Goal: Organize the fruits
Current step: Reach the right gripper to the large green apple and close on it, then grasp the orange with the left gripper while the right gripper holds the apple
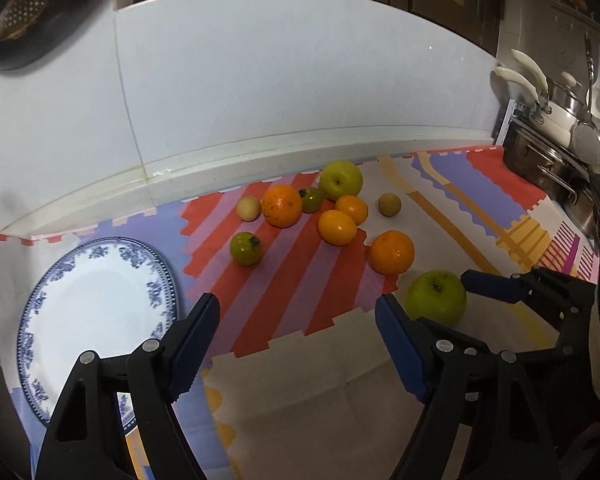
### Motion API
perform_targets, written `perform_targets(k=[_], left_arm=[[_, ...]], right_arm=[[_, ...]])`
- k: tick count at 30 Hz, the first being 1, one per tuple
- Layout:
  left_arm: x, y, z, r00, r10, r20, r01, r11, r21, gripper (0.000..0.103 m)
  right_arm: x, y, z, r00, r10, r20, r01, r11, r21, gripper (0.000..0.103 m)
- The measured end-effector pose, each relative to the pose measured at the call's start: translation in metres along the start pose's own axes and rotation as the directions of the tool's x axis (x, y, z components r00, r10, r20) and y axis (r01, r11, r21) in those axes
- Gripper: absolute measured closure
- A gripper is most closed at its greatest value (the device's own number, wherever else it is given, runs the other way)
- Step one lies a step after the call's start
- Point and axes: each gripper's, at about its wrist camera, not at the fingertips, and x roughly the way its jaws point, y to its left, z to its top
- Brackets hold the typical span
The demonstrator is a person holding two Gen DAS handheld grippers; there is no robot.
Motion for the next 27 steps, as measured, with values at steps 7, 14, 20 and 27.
perform_targets(k=[7, 14, 20, 27], left_arm=[[0.012, -0.003, 0.004, 1.000, -0.015, -0.027, 0.015, 1.000, 0.001, 0.023], [0.018, -0.010, 0.009, 0.999, -0.018, -0.032, 0.019, 1.000, 0.011, 0.023], [0.023, -0.026, 0.018, 0.999, -0.030, -0.022, 0.030, 0.999, 0.025, 0.024], [0.045, -0.047, 0.026, 0.996, -0.081, -0.040, 0.081, 0.997, 0.010, 0.029]], right_arm=[[0.013, -0.007, 0.000, 1.000, 0.017, -0.021, -0.017, 1.000, 0.013, 0.050], [0.012, -0.014, 0.001, 0.999, 0.048, -0.023, -0.047, 0.998, 0.040, 0.052], [-0.007, -0.029, 0.004, 0.998, -0.059, 0.023, 0.057, 0.997, 0.053, 0.052], [-0.012, -0.065, 0.011, 0.987, -0.157, 0.038, 0.153, 0.983, 0.098, 0.052]])
